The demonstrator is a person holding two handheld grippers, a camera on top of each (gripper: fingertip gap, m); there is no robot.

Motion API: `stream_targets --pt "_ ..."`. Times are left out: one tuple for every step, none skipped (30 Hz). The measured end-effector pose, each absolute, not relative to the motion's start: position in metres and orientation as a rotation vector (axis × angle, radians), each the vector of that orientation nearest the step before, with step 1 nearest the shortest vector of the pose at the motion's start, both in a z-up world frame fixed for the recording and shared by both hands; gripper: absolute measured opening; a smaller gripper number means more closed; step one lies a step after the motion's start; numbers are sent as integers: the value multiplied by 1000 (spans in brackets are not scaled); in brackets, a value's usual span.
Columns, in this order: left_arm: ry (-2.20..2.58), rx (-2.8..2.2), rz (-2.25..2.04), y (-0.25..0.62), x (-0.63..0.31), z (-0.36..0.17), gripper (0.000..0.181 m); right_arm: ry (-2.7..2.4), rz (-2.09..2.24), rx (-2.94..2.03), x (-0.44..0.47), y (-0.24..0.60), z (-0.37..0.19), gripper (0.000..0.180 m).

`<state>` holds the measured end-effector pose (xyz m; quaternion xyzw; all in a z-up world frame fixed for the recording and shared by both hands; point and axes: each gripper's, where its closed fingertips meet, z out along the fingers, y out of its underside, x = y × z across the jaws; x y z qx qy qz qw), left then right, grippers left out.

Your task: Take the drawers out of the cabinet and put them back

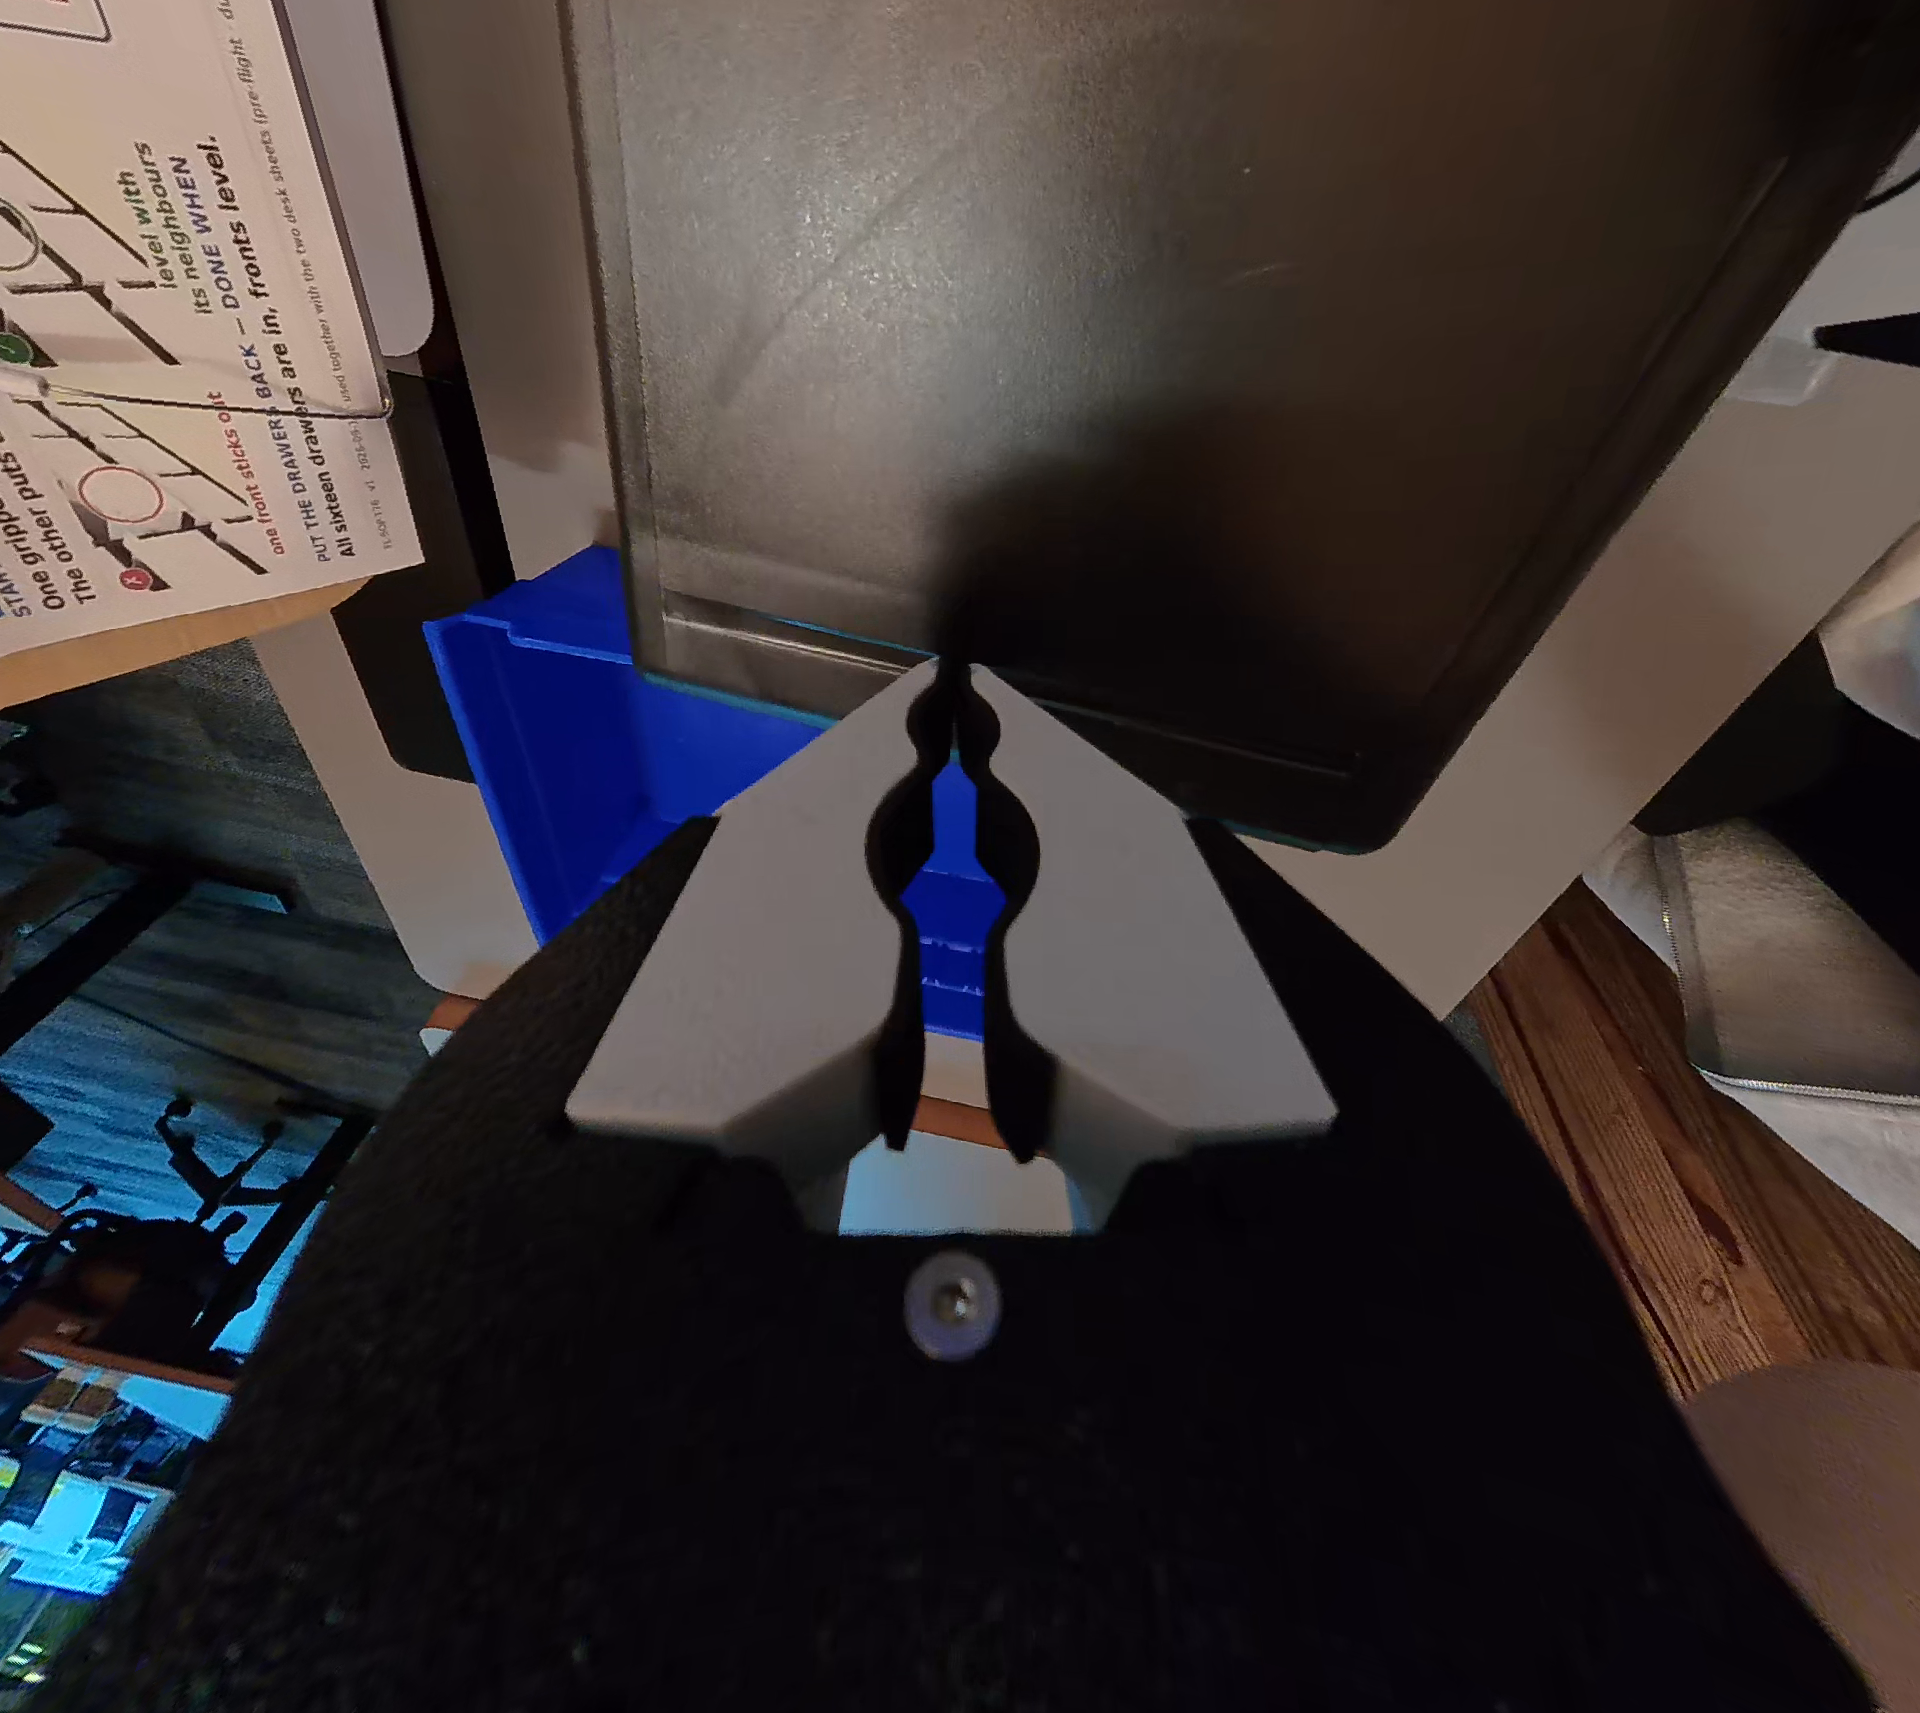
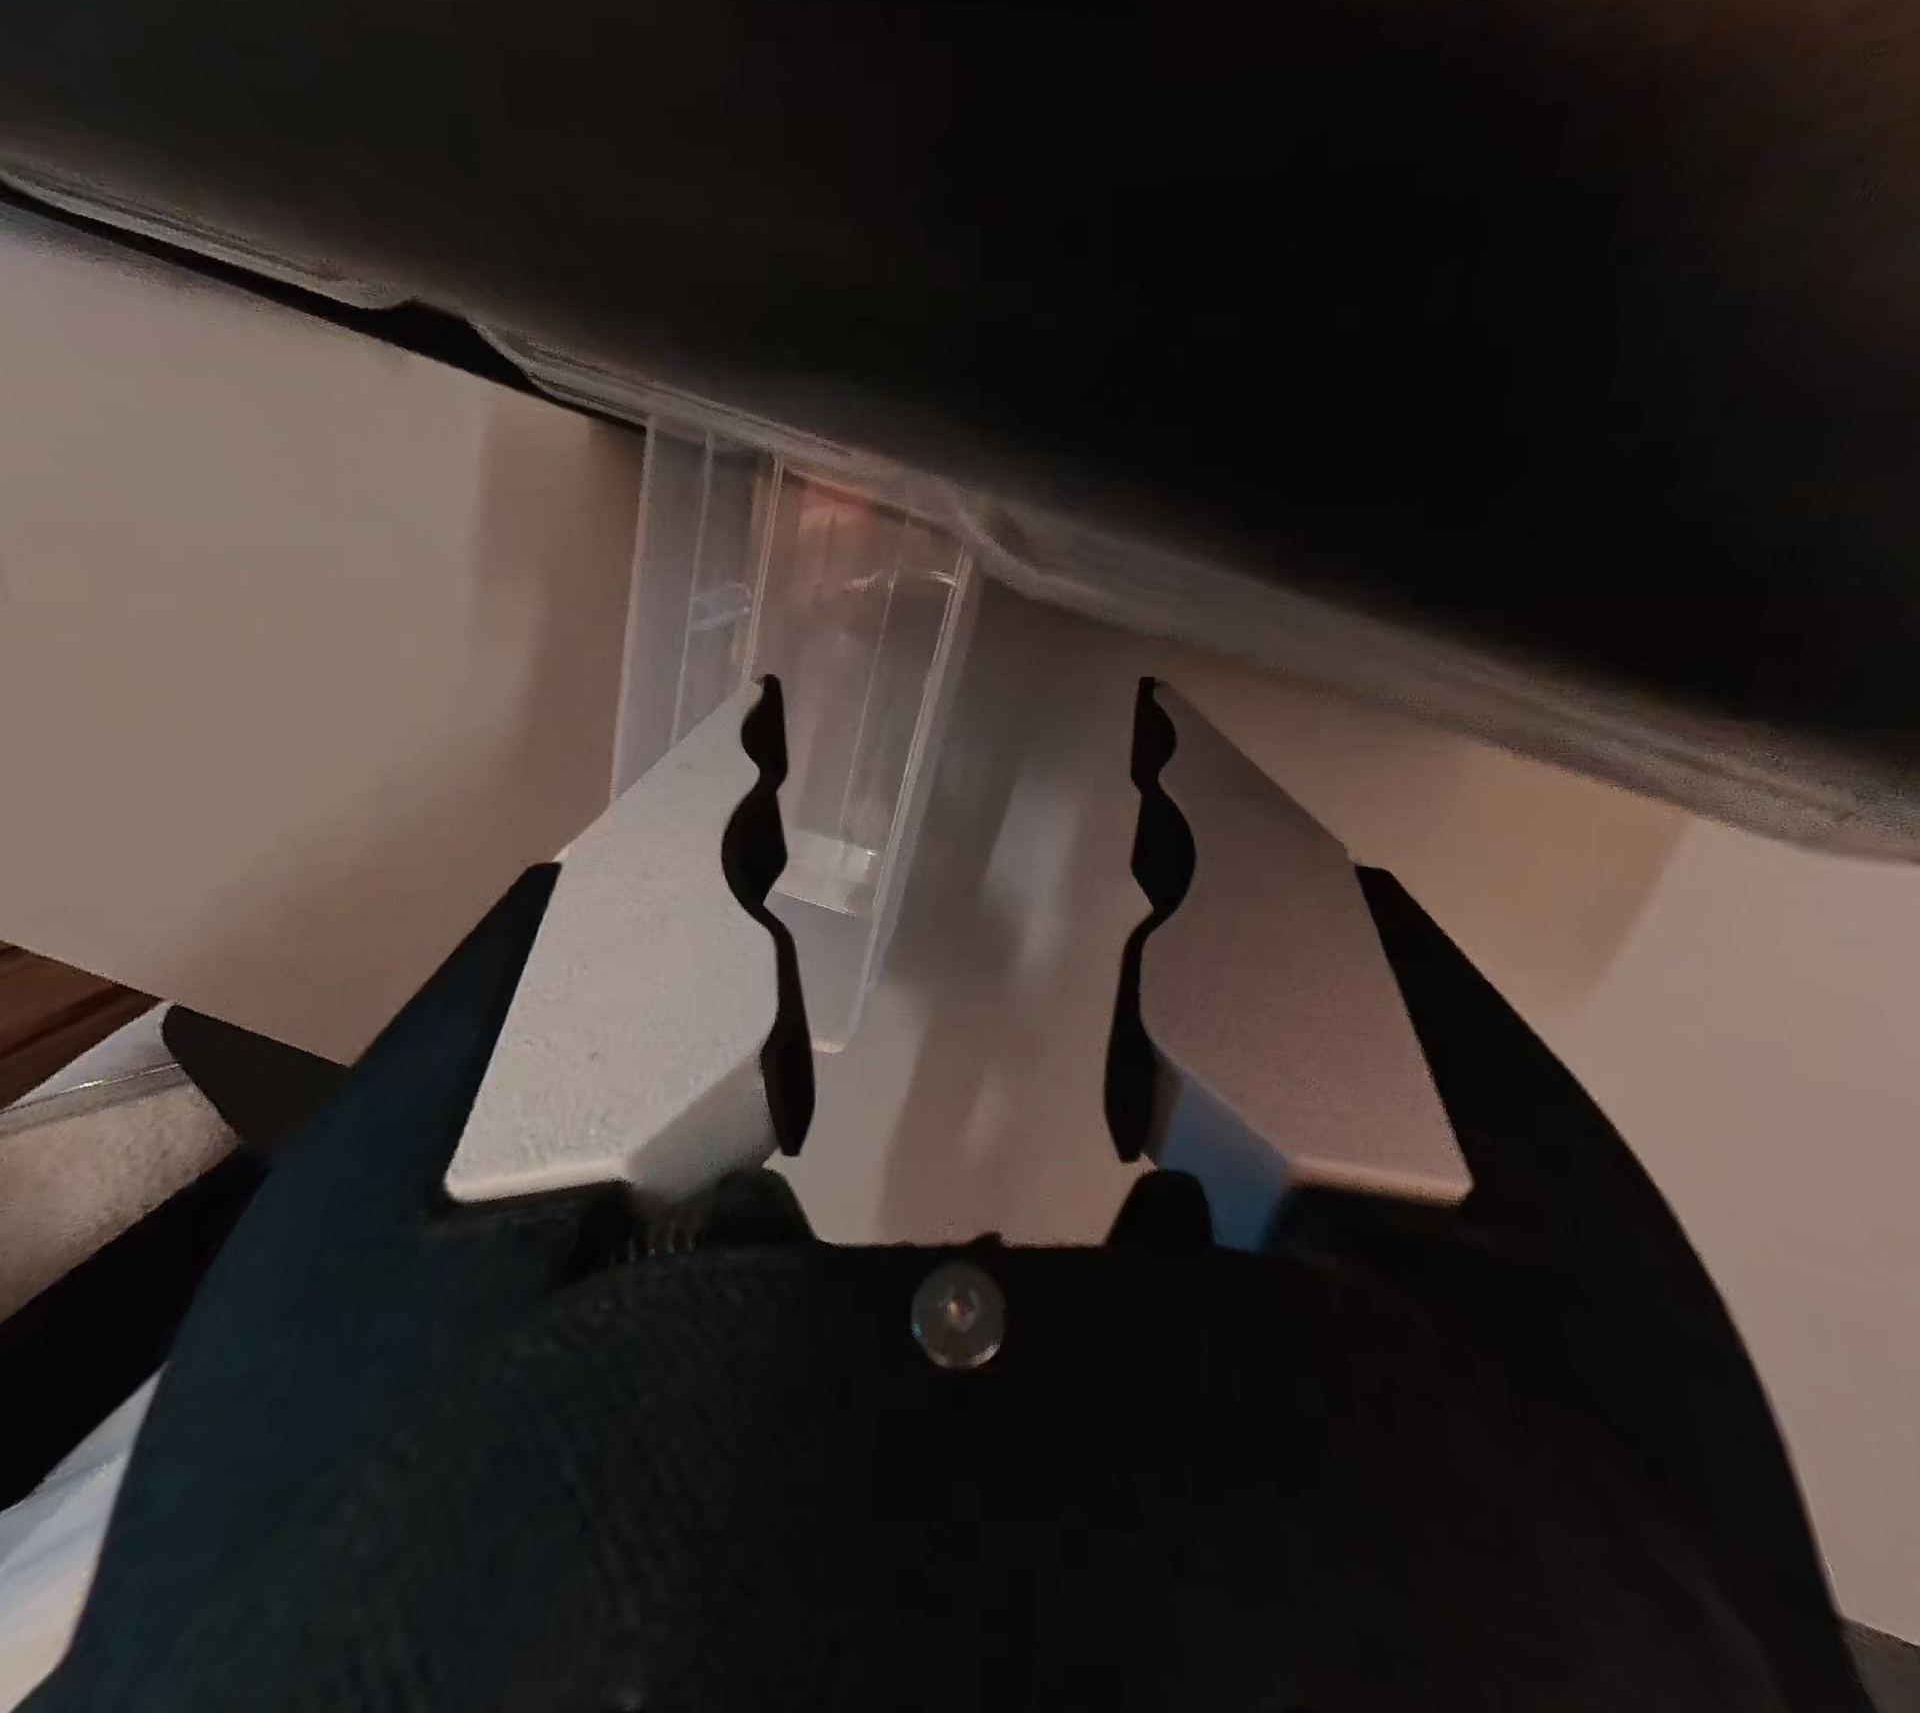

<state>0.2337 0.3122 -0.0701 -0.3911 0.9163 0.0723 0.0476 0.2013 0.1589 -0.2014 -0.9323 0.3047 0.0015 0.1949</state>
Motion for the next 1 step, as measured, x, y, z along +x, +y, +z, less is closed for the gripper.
stream_targets --pt "2797 -1193 221 312 234 -70 0 850 -3 -2619 203 159 -203 64"
